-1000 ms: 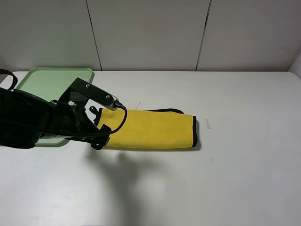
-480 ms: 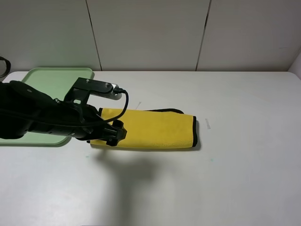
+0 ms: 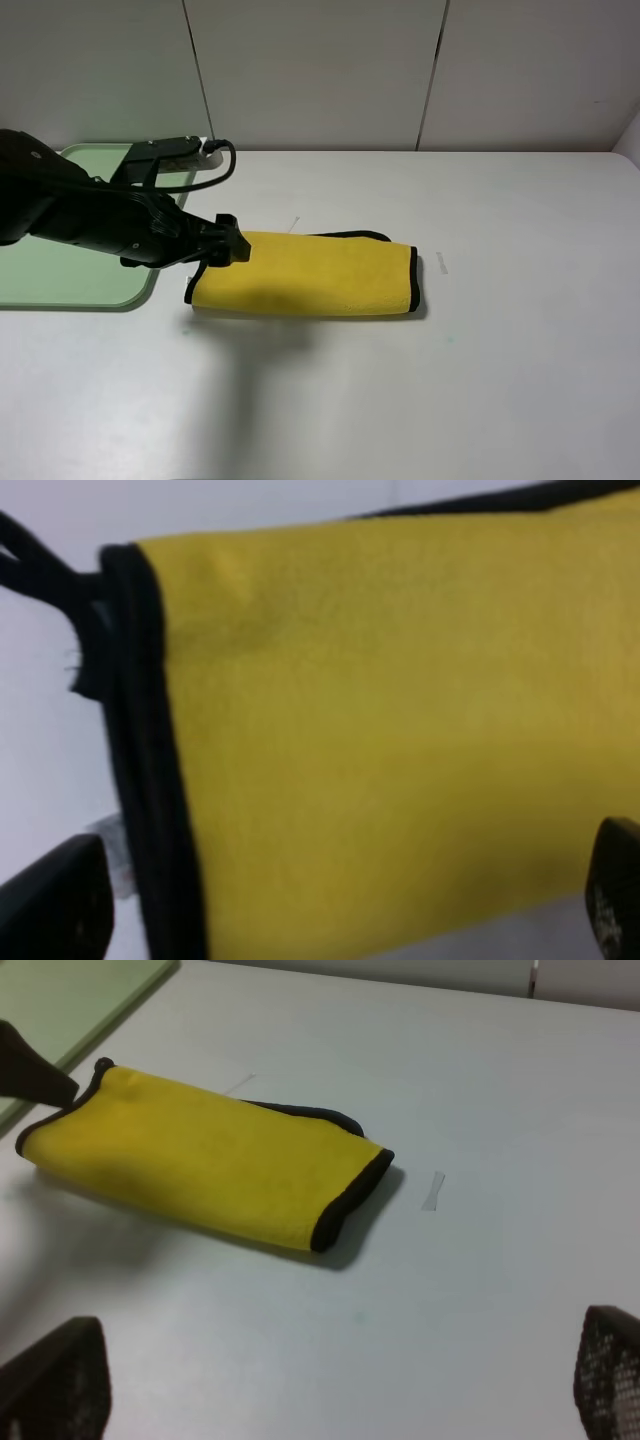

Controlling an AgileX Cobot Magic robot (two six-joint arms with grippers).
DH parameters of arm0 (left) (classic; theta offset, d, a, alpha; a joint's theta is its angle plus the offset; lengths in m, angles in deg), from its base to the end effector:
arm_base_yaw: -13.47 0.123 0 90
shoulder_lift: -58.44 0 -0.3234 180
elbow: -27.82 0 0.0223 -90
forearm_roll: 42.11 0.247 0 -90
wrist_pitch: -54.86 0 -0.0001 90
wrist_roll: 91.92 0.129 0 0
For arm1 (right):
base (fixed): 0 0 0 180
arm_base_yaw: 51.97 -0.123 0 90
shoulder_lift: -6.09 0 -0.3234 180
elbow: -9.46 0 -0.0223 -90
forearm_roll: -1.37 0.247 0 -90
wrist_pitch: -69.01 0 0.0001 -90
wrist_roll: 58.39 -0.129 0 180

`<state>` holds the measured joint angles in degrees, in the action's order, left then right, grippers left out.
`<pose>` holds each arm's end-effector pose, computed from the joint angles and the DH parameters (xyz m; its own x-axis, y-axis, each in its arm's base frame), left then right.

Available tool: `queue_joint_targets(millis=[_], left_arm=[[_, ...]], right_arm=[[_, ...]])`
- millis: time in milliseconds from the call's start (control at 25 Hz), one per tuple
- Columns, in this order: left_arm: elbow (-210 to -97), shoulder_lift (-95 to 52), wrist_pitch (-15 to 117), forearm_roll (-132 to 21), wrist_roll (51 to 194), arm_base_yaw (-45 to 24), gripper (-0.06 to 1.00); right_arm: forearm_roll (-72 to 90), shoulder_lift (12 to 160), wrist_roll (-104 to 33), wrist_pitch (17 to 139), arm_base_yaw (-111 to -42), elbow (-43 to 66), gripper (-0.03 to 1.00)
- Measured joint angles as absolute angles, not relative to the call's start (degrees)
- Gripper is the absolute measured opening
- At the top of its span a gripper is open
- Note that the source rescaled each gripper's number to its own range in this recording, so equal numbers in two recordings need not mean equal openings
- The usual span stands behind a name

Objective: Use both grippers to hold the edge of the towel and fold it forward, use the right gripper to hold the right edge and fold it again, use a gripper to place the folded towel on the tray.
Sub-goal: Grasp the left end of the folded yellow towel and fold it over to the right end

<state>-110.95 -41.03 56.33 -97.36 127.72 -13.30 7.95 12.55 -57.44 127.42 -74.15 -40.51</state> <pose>0.2780 -0.1373 0.1663 -0.7753 0.0899 -0.6252 0.2385 0.9582 -0.1578 -0.0152 0.0074 0.2609 -0.4062 -0.1186 -0.9061 -0.4405 0.8941 0.0805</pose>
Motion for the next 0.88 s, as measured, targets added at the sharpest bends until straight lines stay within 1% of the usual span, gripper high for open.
queue_joint_targets(millis=[160,280,400,640,880], left_arm=[[-112.0,-41.0,53.0,-91.1,119.9,-10.5,0.92],[-112.0,-41.0,51.9,-88.7,117.0,-8.8,0.91],[-112.0,-41.0,51.2,-88.2,116.5,-7.2,0.91],[-112.4,-41.3,51.1,-88.2,116.3,-6.7,0.91],[-115.3,-47.0,49.9,-88.2,116.8,-6.7,0.91]], right_arm=[[7.9,12.6,-57.4,127.4,-74.2,-40.5,1.0],[7.9,12.6,-57.4,127.4,-74.2,-40.5,1.0],[7.9,12.6,-57.4,127.4,-74.2,-40.5,1.0],[7.9,12.6,-57.4,127.4,-74.2,-40.5,1.0],[7.9,12.6,-57.4,127.4,-74.2,-40.5,1.0]])
